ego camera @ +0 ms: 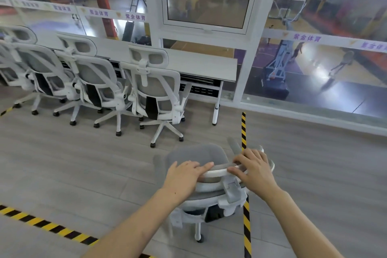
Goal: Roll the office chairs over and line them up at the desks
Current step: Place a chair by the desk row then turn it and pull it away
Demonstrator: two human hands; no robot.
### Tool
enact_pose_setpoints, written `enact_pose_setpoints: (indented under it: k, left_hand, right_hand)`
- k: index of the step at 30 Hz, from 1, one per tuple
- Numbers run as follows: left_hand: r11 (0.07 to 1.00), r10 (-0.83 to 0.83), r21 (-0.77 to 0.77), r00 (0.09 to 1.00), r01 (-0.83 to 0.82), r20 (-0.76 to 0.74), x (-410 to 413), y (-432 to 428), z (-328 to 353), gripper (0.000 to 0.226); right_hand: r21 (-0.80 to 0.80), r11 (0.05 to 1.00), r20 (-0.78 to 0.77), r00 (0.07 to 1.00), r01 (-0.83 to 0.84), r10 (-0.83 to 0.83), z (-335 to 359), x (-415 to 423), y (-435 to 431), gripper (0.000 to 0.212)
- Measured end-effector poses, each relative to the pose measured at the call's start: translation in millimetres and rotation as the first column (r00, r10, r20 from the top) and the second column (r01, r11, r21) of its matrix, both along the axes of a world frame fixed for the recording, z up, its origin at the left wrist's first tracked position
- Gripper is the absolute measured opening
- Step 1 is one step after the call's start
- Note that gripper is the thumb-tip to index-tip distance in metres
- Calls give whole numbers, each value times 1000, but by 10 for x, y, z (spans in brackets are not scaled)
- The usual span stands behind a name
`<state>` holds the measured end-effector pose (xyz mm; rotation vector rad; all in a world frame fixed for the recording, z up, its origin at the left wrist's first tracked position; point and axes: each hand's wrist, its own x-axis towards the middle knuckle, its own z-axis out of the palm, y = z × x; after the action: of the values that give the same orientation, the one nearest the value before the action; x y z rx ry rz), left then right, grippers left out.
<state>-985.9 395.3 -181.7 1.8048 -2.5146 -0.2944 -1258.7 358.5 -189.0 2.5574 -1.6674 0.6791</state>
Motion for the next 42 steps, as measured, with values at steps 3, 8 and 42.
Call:
enact_pose_setpoints:
  k: [3,8,42]
  left_hand:
    - [999,16,-42,1000,-15,21,327,31,-46,86]
    - [998,56,-3,998,-56,18,731,-29,-6,96]
    - [780,562,474,791,-409,-242,721,-960,-999,141]
  right_hand:
    - [-38,999,-24,999,34,-35,-64,352,92,45]
    - [-78,990,21,993,116,-115,-153,901,177,40]
    - [538,743,11,877,399,-480,-883,27,-354,125]
